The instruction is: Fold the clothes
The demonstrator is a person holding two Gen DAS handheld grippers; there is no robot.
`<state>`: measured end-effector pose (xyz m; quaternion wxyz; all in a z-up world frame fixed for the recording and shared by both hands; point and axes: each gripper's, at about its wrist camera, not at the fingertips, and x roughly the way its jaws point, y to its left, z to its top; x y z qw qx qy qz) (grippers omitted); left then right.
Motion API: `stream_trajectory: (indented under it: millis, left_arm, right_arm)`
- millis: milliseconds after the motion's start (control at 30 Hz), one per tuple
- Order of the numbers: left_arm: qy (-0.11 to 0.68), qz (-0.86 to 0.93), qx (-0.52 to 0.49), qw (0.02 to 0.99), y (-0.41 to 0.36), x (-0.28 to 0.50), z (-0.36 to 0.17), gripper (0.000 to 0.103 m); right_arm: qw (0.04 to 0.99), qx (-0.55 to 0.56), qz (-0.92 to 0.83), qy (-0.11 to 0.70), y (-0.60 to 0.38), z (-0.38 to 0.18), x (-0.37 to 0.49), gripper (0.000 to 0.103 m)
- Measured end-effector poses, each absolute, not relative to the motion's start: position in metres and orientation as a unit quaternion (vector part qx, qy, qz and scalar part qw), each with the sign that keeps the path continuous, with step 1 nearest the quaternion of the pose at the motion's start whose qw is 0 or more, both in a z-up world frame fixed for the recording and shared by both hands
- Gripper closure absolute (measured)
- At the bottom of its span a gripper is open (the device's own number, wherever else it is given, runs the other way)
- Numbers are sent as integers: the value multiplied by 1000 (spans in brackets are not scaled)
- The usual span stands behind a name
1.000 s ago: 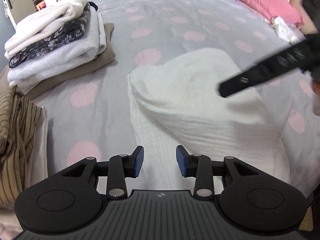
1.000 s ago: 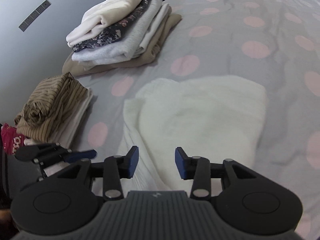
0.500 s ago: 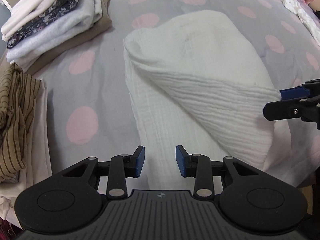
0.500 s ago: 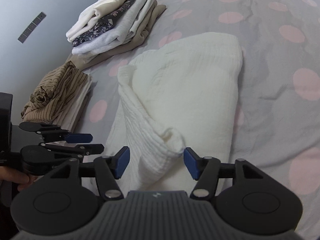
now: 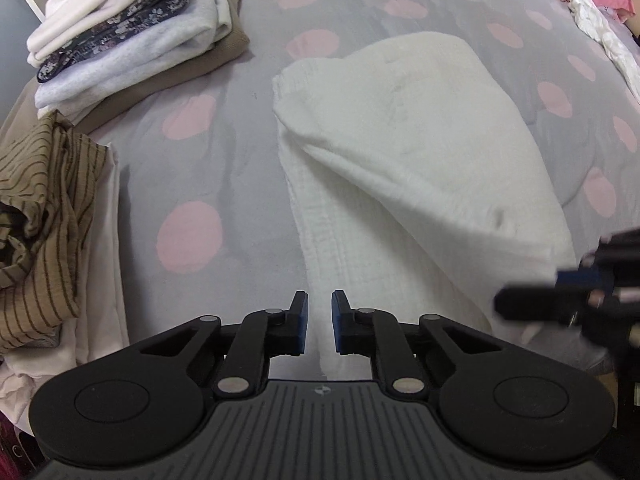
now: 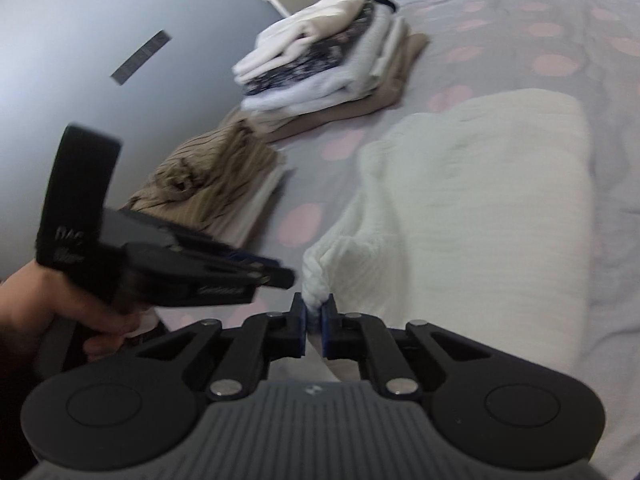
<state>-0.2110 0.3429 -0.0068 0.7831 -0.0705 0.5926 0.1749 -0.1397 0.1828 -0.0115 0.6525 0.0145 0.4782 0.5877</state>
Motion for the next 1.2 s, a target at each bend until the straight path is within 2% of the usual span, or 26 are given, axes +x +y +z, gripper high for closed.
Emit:
stream_trajectory:
  millis: [200, 567, 667, 733, 767, 900, 1100, 1200]
  left_arm:
    - [592, 196, -65, 779, 356, -214, -5, 92]
    - [593, 178, -105, 779, 364, -218, -16, 90]
    - [595, 168, -107, 779, 360, -217, -20, 85]
    - [591, 160, -114, 782, 358, -217, -20, 79]
    - [588, 156, -121, 785, 357, -217, -20, 78]
    - [571, 143, -135, 797, 352, -216, -17, 62]
    - [561, 143, -108, 808, 338, -200, -27, 61]
    - [561, 150, -113, 806, 341, -191, -37, 61]
  right_arm:
    - [627, -25, 615, 477, 220, -21, -172, 96]
    - [616, -97, 593, 509, 251, -82, -186, 94]
    - [612, -98, 597, 510, 245, -82, -186, 85]
    - [614, -96, 603, 501, 235, -74, -187, 68]
    - [616, -96, 606, 494, 229, -69, -187, 66]
    - [642, -106, 608, 455, 201, -45, -182, 60]
    - [720, -137, 546, 407, 153, -29, -155, 53]
    - [749, -145, 505, 405, 137, -33, -138, 53]
